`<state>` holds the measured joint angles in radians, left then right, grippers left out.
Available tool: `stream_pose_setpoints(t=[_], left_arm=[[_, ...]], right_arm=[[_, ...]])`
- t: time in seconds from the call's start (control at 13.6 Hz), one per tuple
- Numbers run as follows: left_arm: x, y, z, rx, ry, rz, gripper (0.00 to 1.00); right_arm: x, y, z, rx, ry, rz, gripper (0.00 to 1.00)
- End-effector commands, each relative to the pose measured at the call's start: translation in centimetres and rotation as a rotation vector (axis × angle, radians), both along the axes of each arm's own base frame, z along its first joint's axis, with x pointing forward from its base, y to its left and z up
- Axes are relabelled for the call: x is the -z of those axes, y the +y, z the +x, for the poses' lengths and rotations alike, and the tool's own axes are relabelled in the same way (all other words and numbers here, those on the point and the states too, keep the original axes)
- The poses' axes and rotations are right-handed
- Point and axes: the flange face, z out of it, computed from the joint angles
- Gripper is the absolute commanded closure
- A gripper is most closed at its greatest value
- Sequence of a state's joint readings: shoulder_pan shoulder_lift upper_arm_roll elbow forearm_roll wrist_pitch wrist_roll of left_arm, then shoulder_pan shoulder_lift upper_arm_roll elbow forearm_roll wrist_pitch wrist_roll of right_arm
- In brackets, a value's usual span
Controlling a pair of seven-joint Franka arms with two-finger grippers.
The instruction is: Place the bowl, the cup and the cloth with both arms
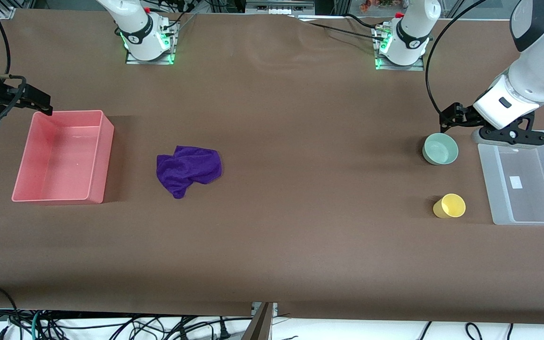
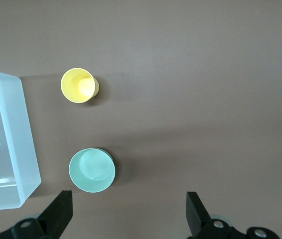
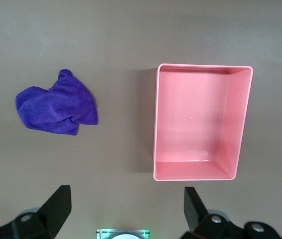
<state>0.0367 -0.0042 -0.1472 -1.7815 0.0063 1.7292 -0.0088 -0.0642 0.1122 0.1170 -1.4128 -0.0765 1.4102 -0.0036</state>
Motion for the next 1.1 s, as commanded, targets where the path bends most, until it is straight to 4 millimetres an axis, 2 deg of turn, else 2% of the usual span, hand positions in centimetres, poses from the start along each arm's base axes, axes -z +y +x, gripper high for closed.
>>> stream_pose_setpoints(t=[0.0, 1.03], left_arm=[[-0.53, -0.15, -0.16, -0.004, 0.000, 0.021, 0.00], [-0.40, -0.07, -0.32, -0.001, 0.016, 0.019, 0.00]], right_arm=[[-0.37, 0.54, -0.07, -0.019, -0.006, 0.015, 0.00], [-0.36, 0.34, 0.17, -0.024, -0.016, 0.014, 0.00]])
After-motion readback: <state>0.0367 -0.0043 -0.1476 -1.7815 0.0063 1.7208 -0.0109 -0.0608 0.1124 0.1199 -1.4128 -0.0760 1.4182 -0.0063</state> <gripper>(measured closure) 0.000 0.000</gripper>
